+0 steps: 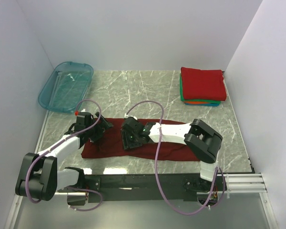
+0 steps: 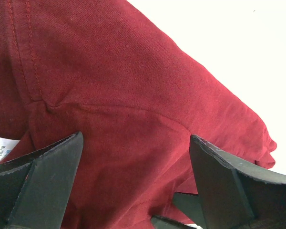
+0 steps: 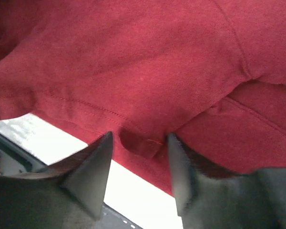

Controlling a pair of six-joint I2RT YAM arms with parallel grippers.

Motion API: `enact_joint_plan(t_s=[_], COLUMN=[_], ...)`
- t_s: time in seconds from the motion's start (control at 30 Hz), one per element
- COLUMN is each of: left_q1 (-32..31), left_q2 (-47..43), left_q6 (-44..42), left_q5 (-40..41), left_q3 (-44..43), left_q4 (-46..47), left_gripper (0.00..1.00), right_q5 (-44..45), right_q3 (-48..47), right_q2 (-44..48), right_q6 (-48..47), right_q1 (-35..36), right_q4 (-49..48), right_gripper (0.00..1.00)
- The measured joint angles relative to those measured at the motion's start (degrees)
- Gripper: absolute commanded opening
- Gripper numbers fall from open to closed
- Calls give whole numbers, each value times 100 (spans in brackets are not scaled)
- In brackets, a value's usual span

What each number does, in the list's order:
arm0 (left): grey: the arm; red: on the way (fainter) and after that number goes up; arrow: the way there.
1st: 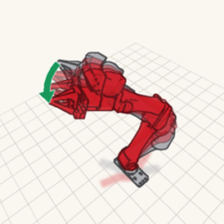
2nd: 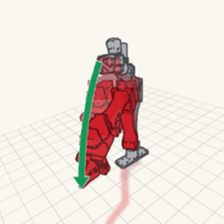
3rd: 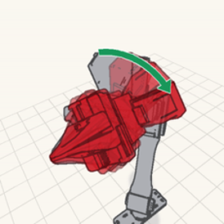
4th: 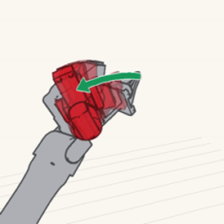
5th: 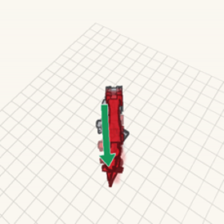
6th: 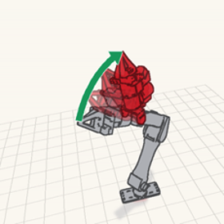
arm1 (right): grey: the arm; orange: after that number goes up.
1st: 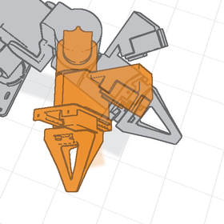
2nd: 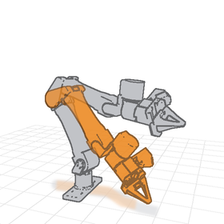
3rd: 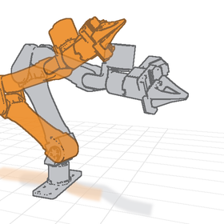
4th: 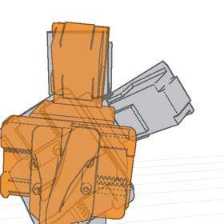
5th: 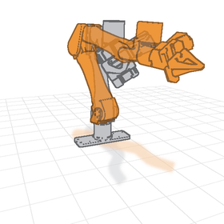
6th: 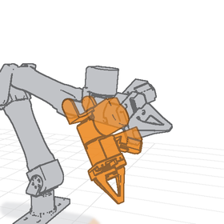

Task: Fold and stack the t-shirts
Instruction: Fold the tshirt

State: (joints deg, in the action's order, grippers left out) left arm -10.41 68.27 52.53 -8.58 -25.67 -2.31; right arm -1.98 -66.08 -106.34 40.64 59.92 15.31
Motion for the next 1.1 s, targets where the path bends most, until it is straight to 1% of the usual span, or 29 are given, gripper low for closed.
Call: enact_joint_plan(t_s=[0.07, 0.1, 0.2, 0.23, 0.27, 0.3, 0.37, 0.4, 0.47, 0.5, 0.6, 0.93, 0.97, 1.1], left_q1=[0, 0, 0, 0, 0, 0, 0, 0, 7, 11, 28, 81, 85, 96], left_q2=[0, 0, 0, -7, -15, -24, -33, -42, -72, -90, -170, -184, -184, -184], left_q6=[-26, -37, -44, -46, -55, -63, -81, -83, -85, -85, -87, -105, -105, -111], left_q5=[2, 4, 9, 11, 15, 24, 44, 52, 81, 90, 98, 162, 179, 192], left_q3=[0, 0, 7, 11, 15, 20, 20, 20, 31, 44, 105, 114, 114, 114], left_q4=[2, 2, 11, 13, 13, 13, 11, 0, -13, -13, -11, -17, -15, -15], left_gripper=[99, 100, 100, 99, 99, 99, 99, 99, 99, 99, 99, 99, 99, 100], right_q5=[68, 98, 151, 162, 170, 181, 195, 201, 229, 262, 367, 785, 820, 870], right_q3=[-7, -24, -57, -59, -68, -79, -122, -151, -195, -223, -306, -321, -304, -278], right_q2=[-13, -39, -90, -94, -101, -116, -151, -170, -184, -184, -184, -31, 22, 184], right_q6=[17, 24, 39, 42, 37, 42, 50, 52, 61, 68, 79, 199, 214, 240], right_q1=[9, 11, 11, 11, 11, 11, 17, 22, 39, 55, 98, 160, 166, 173], right_q4=[24, 50, 70, 76, 94, 109, 149, 166, 216, 267, 374, 761, 787, 883], right_gripper=[49, 44, 37, 33, 32, 28, 26, 21, 19, 14, 11, 10, 11, 23])
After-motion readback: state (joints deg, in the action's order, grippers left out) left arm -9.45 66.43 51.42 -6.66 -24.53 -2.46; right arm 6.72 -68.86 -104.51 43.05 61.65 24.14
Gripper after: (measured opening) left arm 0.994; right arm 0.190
